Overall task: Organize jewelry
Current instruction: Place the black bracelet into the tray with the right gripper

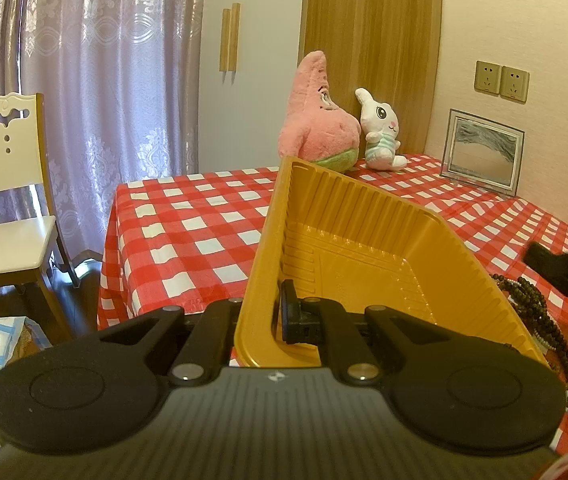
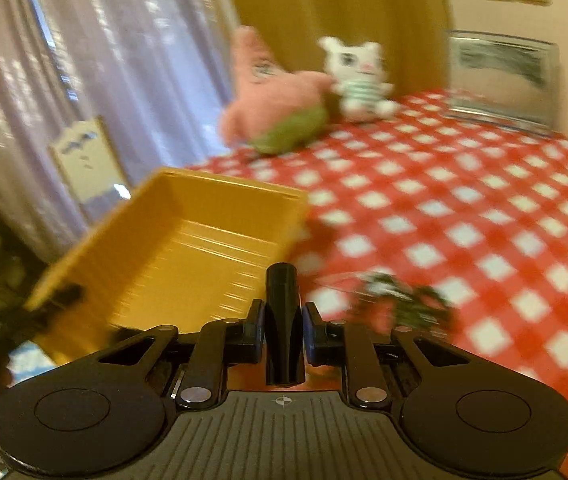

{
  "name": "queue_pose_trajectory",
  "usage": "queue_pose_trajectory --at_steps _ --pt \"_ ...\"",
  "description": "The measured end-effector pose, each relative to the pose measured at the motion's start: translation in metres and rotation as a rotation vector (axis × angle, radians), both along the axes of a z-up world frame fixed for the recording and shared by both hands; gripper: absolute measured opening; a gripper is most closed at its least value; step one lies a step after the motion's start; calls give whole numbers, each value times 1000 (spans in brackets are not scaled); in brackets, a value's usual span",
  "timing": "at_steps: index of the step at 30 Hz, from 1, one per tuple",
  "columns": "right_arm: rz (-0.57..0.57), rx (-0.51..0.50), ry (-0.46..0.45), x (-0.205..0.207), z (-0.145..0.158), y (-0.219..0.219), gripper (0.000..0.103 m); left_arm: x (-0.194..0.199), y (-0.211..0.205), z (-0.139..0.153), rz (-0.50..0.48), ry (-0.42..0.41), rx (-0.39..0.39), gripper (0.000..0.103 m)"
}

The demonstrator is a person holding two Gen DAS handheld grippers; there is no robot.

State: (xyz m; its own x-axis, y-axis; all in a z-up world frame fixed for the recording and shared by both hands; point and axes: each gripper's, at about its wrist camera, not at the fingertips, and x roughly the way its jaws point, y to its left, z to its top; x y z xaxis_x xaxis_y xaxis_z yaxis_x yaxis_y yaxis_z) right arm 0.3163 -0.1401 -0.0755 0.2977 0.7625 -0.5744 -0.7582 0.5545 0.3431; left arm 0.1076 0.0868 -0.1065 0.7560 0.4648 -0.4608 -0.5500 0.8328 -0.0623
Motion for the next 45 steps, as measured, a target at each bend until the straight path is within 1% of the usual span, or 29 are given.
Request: queue_pose_trajectory --at_steps 4,8,12,14,17,19,21,22,23,24,25,26,31,34,37,42,45 --pt "52 18 16 -12 0 36 19 0 0 0 0 0 0 5" --pt "61 -6 41 -17 -10 64 19 0 0 0 0 0 0 6" --pt "59 -36 17 -18 -18 77 20 0 0 0 0 0 -1 6" --pt "51 -30 2 -21 -21 75 20 0 0 0 0 0 0 5" --pt "22 -25 7 -19 -18 66 21 1 -1 0 -2 4 2 5" --pt "-8 9 2 -14 -8 52 21 1 -1 0 -2 4 1 5" --pt "-67 39 -4 -7 2 32 22 1 -2 0 -2 5 1 5" --pt "-99 50 -4 -2 6 21 24 1 -1 0 -2 4 1 5" --pt "-137 56 -6 3 11 9 29 1 -1 0 -2 4 1 5" --pt "-168 55 -10 7 14 -1 32 1 -2 0 -1 4 0 5" --pt "-205 49 -14 11 17 -14 38 1 -2 0 -1 3 -1 5" --pt "-233 42 -17 15 18 -25 40 1 -3 0 -1 3 -1 5" --pt "-320 -18 11 22 14 -72 41 1 -2 0 -2 4 0 5" --pt "-331 -39 40 15 5 -88 41 1 -3 0 -2 4 1 5" --pt "-305 -66 72 2 -5 -96 41 1 -3 -1 -5 5 4 5" --pt "-185 -123 80 -24 -20 -79 41 1 -3 -1 -6 6 5 5" --pt "-129 -144 98 -33 -30 -65 41 1 -3 -1 -5 5 4 5"
